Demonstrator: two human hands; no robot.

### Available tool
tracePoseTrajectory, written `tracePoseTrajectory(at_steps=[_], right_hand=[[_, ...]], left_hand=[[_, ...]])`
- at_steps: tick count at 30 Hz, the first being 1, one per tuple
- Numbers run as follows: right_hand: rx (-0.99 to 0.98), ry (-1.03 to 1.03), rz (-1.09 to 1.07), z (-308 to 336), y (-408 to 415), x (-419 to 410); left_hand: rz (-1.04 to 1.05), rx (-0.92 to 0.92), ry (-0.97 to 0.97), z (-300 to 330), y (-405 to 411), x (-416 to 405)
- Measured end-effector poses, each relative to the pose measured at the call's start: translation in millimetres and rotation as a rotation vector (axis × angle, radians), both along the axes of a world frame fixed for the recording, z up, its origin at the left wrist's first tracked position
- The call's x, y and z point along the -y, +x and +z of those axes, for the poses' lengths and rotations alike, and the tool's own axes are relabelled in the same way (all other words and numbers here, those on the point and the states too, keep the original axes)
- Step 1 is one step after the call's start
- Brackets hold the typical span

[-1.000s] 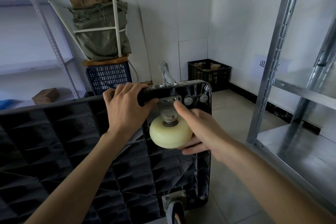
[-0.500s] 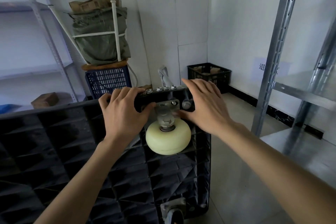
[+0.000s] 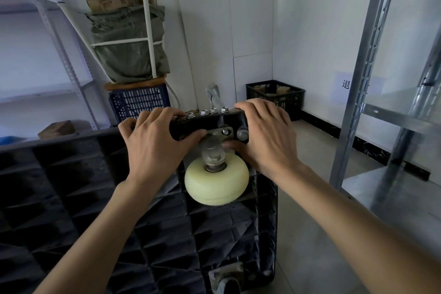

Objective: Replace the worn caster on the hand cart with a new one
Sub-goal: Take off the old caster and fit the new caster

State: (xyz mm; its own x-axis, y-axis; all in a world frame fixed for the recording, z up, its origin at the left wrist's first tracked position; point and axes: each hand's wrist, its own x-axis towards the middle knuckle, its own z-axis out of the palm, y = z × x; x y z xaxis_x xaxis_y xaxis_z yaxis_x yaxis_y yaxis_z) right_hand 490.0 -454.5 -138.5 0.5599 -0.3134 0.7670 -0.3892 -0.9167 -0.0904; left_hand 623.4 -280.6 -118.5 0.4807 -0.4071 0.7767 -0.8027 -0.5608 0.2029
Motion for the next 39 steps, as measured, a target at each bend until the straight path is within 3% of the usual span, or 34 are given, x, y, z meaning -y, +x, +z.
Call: tracePoseTrajectory(at_steps=[9,13,17,25,30,39], right_hand=[[0.016,0.001,0.027,-2.3,-0.6,1.4],[-0.045,0.037,0.086,5.9,-3.7,4.6],[-0.073,0.229,0.244,28.8,-15.5,6.5],[-0.058,0.209,0.28,44.7,0.4,3.0],[0.081,0.271,0.346,40.1,-2.5,7.4],[0.248,-0.184,0.348,-9.8,-11.5,7.9]], left_hand=[[-0.001,-0.05,0.153,26.9,4.4,9.1],[0.023,-0.035,0.129,22.8,6.0,10.2],[0.026,-0.034,0.11,20.2,5.8,11.0],[0.036,-0.036,0.11,18.2,5.9,10.4],[0.044,-0.028,0.118,18.0,5.6,11.3],[0.03,-0.019,0.09,16.0,5.8,11.7]])
